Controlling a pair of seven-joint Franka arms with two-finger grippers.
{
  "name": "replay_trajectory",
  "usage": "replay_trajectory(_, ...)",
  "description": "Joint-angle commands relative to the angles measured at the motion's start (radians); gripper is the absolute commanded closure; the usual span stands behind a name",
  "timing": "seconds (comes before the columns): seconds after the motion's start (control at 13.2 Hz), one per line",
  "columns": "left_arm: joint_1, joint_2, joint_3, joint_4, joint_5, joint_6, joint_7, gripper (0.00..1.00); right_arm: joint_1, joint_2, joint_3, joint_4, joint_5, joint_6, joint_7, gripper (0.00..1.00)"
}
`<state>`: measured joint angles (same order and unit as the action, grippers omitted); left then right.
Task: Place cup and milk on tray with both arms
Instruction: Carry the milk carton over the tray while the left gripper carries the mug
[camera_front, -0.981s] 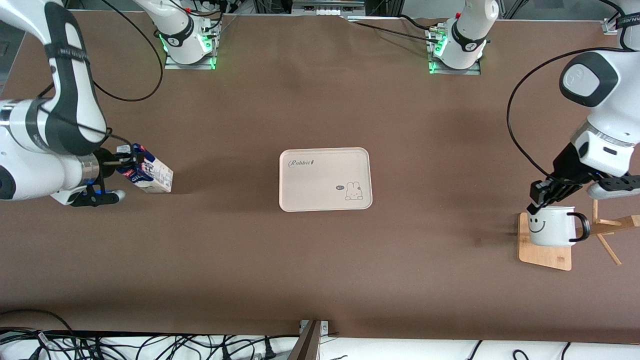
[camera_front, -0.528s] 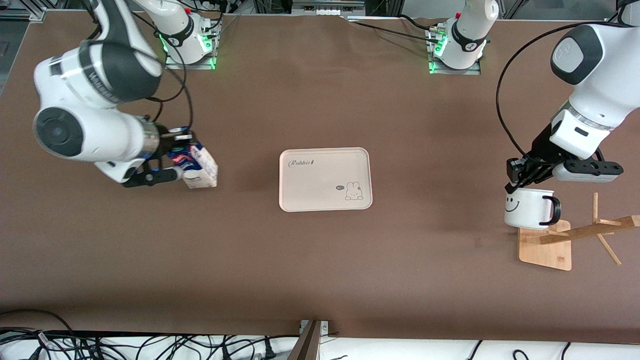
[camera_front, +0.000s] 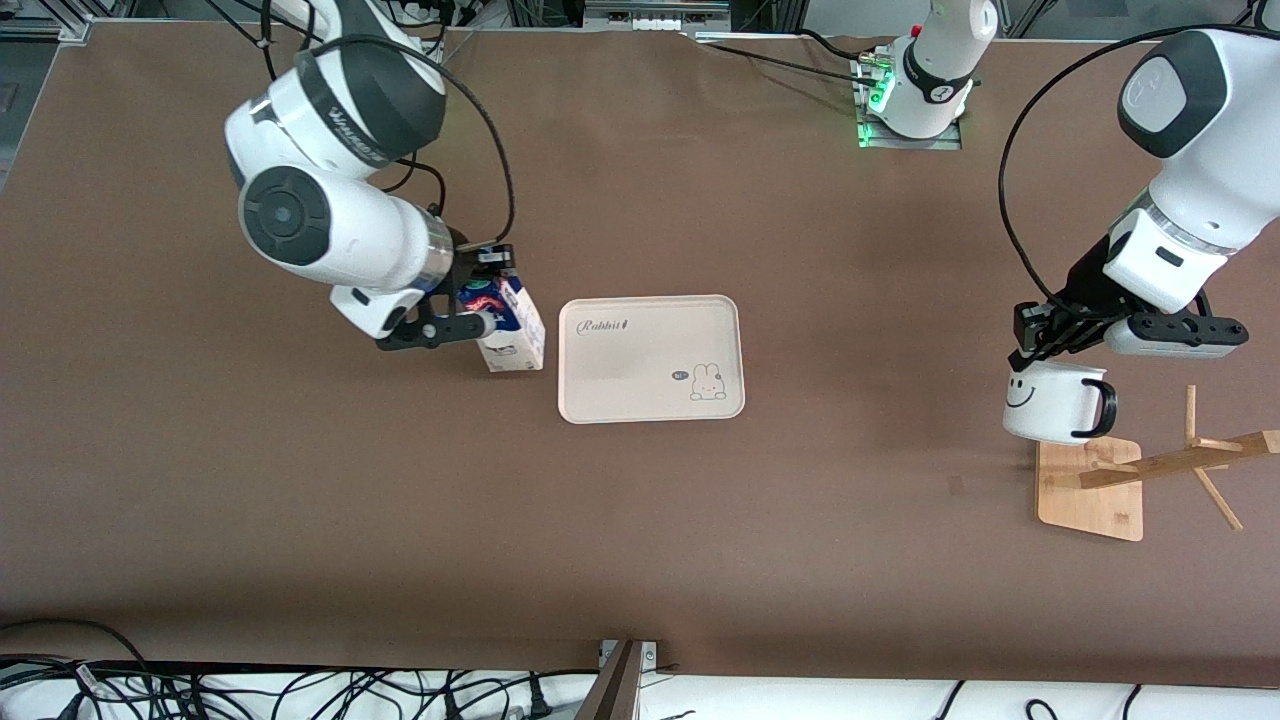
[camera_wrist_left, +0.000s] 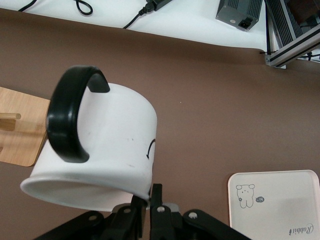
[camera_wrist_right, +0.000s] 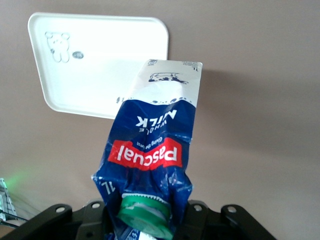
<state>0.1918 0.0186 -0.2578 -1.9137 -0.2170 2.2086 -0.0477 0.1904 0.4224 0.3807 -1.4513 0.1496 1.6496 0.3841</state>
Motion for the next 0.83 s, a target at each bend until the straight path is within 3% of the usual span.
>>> replay_trajectory(0.0,0.009,0.023,0.0,0.079,0.024,-0.082,0.011,1.0,0.088,0.055,-0.003,0.023,-0.007,0.057,0.01,0.61)
replay_trajectory(0.23,0.011,0.024,0.002,0.094,0.024,-0.113,0.009,1.0,0.139,0.104,-0.003,0.025,-0.038,0.116,0.016,0.61)
replay_trajectory(0.53,0.011,0.024,0.0,0.143,0.024,-0.245,0.009,1.0,0.129,0.121,-0.008,0.025,-0.035,0.114,0.012,0.61)
replay_trajectory(0.75,0.002,0.023,-0.004,0.214,0.022,-0.505,0.006,1.0,0.078,0.124,-0.016,0.026,-0.022,0.078,-0.001,0.61)
